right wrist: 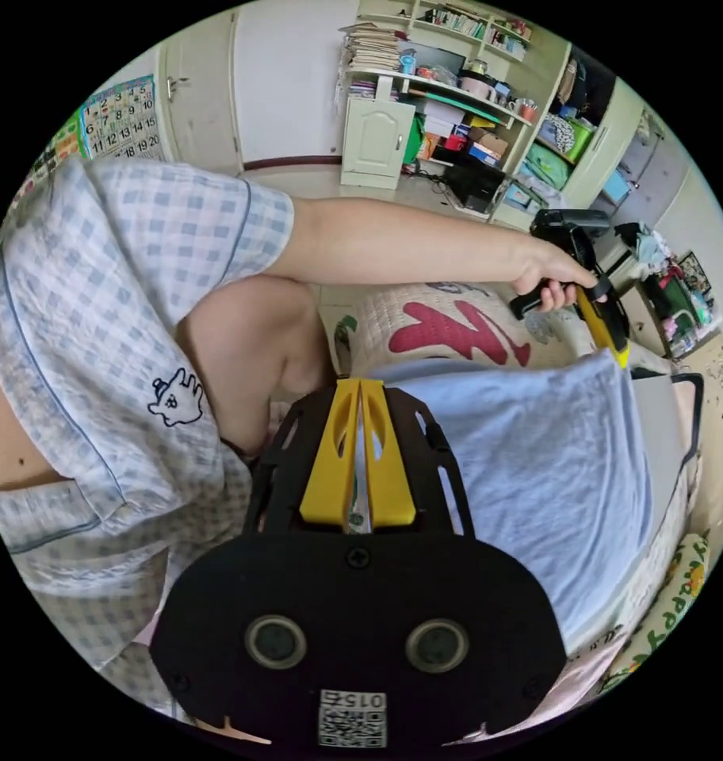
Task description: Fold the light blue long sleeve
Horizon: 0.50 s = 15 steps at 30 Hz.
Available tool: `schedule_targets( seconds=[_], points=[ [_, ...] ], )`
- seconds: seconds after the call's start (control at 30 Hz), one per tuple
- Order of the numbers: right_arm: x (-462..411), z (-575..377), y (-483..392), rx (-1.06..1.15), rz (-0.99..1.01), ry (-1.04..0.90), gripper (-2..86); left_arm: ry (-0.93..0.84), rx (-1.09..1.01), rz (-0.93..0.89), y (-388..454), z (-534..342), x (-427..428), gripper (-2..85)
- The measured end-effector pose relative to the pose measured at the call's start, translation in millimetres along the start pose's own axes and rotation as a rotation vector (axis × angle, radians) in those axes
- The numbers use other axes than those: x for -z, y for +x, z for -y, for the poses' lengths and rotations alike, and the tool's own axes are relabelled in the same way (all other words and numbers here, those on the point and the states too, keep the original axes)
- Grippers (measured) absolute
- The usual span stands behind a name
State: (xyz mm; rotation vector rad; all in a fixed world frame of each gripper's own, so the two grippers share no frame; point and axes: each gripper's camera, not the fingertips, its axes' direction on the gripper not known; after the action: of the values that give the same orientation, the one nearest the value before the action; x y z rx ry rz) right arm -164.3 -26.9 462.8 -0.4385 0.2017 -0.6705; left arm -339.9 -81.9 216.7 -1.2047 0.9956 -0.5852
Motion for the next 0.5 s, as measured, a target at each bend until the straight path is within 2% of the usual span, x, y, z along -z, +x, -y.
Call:
schedule_targets(
  seconds=[0.07,0.13,0.27,0.43,0.5],
  points=[
    [6.2,-7.6,-8.0,-0.028,-0.145,-0.002,6.3,0.005,0.017,-0.031,-5.7,-3.1,0.1,6.2],
    [10.3,-12.3,-12.0,-0.042,-0.205,0.024,8.0,0.011,0.032,-0.055,-9.8,-4.9,0.3,6.3],
    [-9.9,-9.5,-23.9,-0.005,-0.232,-0.075,11.3,0.01,0.054,-0.082,-14.1,-5.3,-2.6,6.5],
    [-17.5,-6.4,-44.2,0.088,-0.388,-0.103,7.5,0.012,0.055,-0.081,-11.4,-6.0,-4.6,6.5],
    [-12.3,-6.9,-41.2,0.063,-0.368,-0.079,4.4,0.013,0.054,-0.079,-9.9,-6.4,-5.1,6.4]
  ],
)
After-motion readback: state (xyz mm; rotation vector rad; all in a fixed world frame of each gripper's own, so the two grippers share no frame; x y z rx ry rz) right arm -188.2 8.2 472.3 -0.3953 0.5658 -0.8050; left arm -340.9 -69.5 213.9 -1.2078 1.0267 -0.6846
